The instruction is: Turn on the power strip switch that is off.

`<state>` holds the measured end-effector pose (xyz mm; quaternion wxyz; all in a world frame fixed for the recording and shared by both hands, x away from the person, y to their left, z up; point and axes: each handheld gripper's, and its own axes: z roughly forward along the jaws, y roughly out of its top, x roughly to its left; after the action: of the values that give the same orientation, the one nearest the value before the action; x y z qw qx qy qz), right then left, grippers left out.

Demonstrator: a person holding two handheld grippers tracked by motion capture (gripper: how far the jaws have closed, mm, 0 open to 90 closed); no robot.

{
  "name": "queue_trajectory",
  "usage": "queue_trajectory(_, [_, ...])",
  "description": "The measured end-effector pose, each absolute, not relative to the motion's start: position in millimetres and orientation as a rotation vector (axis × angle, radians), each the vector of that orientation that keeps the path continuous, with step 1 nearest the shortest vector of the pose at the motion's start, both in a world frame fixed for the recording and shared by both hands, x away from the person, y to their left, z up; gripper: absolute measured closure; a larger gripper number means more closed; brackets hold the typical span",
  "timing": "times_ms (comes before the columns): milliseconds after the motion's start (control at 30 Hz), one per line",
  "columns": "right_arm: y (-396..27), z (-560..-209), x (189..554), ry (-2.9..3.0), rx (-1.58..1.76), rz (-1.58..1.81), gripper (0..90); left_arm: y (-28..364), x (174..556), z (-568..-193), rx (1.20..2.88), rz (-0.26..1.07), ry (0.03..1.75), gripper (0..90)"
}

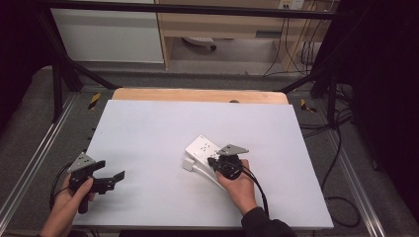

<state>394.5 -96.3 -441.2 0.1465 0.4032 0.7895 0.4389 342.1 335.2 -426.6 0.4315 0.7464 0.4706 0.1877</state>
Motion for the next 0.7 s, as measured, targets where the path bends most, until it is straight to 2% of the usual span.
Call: queue_trajectory(700, [-97.6, -443.4, 393.9, 2.281, 1.164, 1.263, 90.0, 335.0, 342.4, -427.0, 1.861, 0.467, 1.173, 8.5])
